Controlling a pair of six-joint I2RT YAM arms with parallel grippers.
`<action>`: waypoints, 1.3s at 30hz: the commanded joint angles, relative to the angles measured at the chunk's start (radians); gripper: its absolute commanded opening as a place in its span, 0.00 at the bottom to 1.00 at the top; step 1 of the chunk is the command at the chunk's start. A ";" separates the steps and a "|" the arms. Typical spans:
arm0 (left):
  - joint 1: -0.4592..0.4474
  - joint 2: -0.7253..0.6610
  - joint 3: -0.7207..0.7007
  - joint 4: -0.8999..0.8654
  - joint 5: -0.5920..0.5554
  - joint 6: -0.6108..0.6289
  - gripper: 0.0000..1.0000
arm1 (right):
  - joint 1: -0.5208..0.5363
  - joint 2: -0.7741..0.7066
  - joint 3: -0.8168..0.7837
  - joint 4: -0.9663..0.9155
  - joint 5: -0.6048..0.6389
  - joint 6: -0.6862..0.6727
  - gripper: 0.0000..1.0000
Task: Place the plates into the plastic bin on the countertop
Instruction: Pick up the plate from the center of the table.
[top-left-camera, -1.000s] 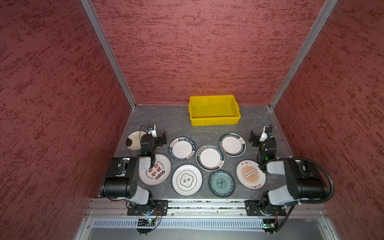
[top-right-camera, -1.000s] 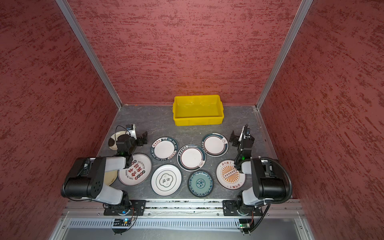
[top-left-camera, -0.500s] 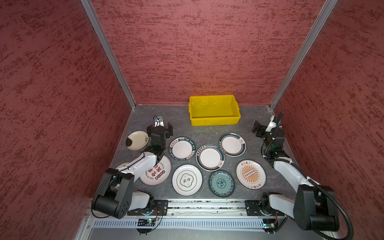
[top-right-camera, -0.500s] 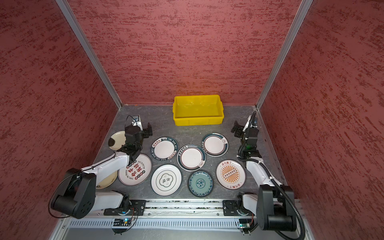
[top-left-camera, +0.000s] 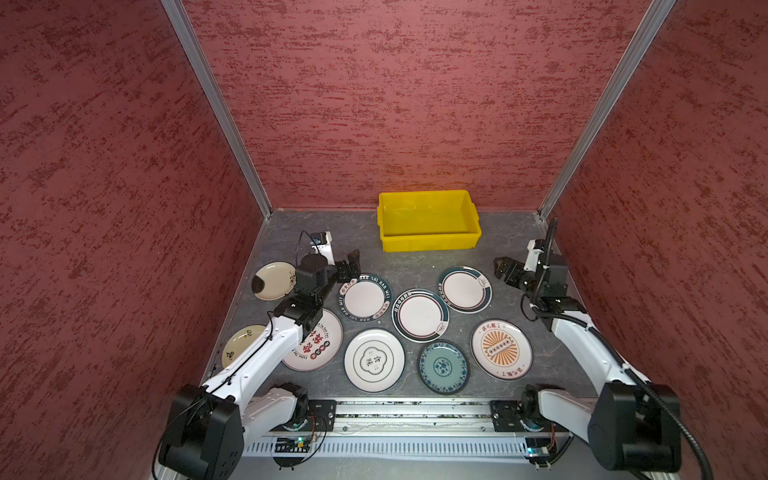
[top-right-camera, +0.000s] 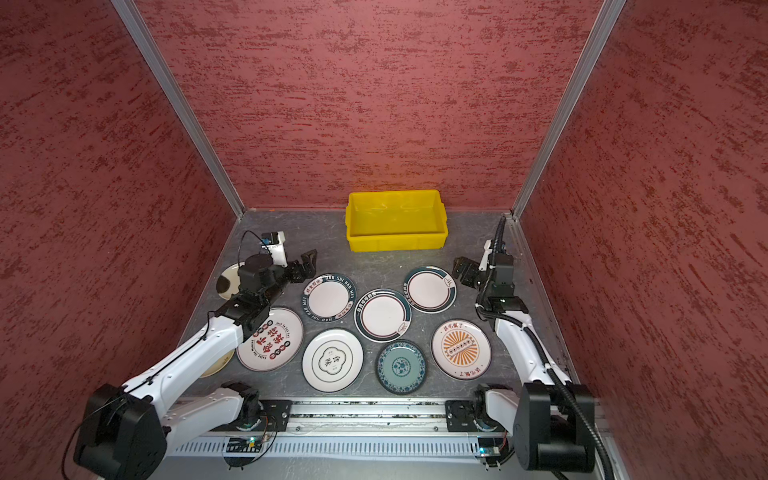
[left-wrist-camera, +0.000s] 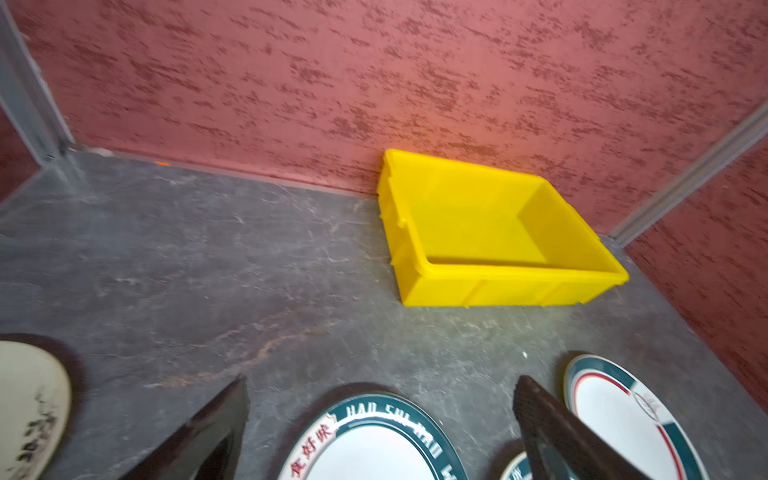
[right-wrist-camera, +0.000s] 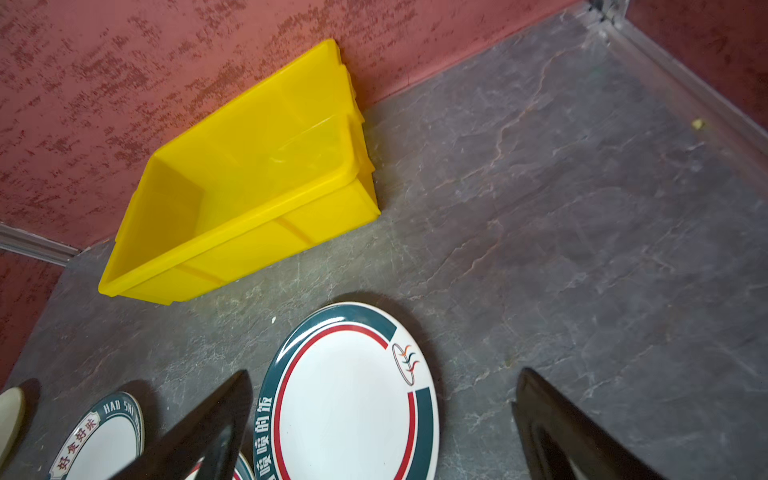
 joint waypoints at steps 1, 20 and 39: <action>-0.007 0.013 -0.003 -0.018 0.102 -0.030 0.99 | 0.003 0.067 0.001 -0.018 -0.091 0.037 0.99; -0.034 0.061 0.005 -0.026 0.114 -0.028 0.99 | 0.003 0.328 -0.025 0.088 -0.162 0.054 0.77; -0.065 0.072 0.021 -0.064 0.075 -0.007 0.99 | 0.003 0.379 -0.041 0.094 -0.128 0.051 0.45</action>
